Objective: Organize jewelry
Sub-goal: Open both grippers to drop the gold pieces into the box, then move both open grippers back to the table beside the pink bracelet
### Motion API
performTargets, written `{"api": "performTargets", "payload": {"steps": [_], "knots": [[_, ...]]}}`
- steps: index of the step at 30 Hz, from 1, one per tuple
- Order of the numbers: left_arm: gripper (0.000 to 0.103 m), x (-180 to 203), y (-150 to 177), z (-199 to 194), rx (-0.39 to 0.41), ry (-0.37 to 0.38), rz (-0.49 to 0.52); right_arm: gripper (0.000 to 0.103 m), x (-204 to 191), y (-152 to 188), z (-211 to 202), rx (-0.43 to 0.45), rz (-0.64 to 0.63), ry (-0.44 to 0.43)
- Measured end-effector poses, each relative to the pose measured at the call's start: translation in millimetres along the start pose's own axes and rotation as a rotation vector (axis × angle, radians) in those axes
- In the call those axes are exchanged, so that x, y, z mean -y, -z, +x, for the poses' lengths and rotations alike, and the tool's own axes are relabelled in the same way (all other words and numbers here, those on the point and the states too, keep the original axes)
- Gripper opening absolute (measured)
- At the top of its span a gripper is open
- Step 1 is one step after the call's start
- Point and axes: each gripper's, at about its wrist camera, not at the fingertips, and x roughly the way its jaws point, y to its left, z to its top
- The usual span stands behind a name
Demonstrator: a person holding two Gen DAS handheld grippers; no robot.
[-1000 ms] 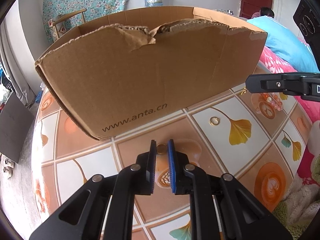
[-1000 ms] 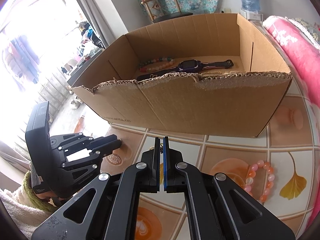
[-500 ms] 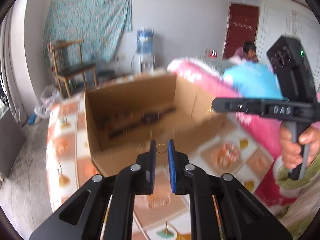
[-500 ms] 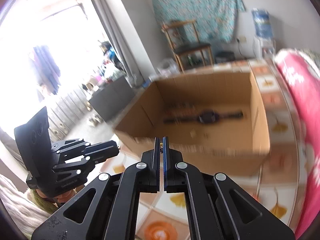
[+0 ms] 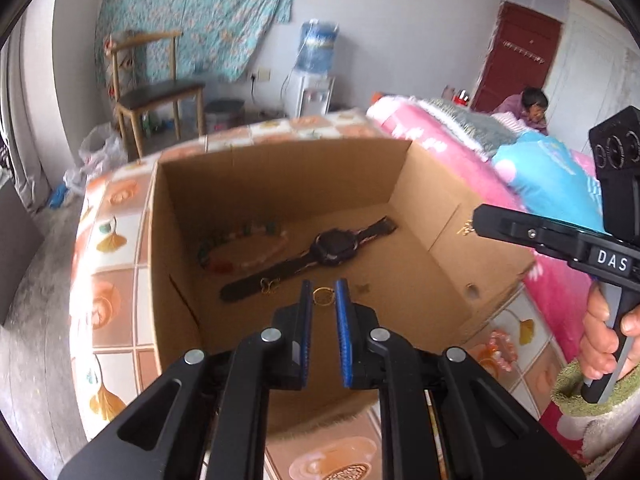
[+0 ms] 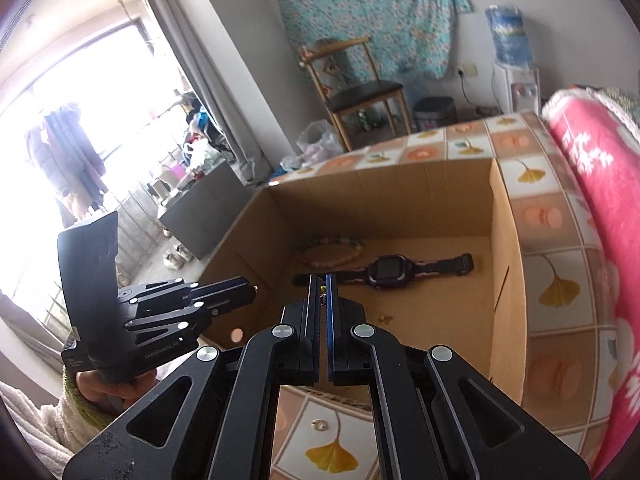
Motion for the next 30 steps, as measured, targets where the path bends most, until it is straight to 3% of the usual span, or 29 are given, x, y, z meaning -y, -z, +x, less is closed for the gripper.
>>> {"api": "performTargets", "payload": {"steps": [5,13,16,18,25,30], "knots": [[0.013,-6,3,20,-0.073,0.002,-0.029,0.005,10,1,10,-0.027,0.030,0.020],[0.050,0,-1,15,-0.046,-0.016,-0.010,0.023,15,3,-5,-0.003,0.048,0.038],[0.060,4,-3,7,-0.018,-0.038,0.004,0.032,12,5,-18,0.023,0.047,0.050],[0.067,6,-4,-3,0.006,-0.054,0.004,0.046,11,7,-25,0.041,0.051,0.054],[0.086,7,5,-62,0.151,-0.065,-0.011,0.065,2,24,-63,0.103,0.054,0.059],[0.097,11,43,-108,0.230,0.028,0.019,0.084,-13,43,-85,0.119,0.010,0.075]]}}
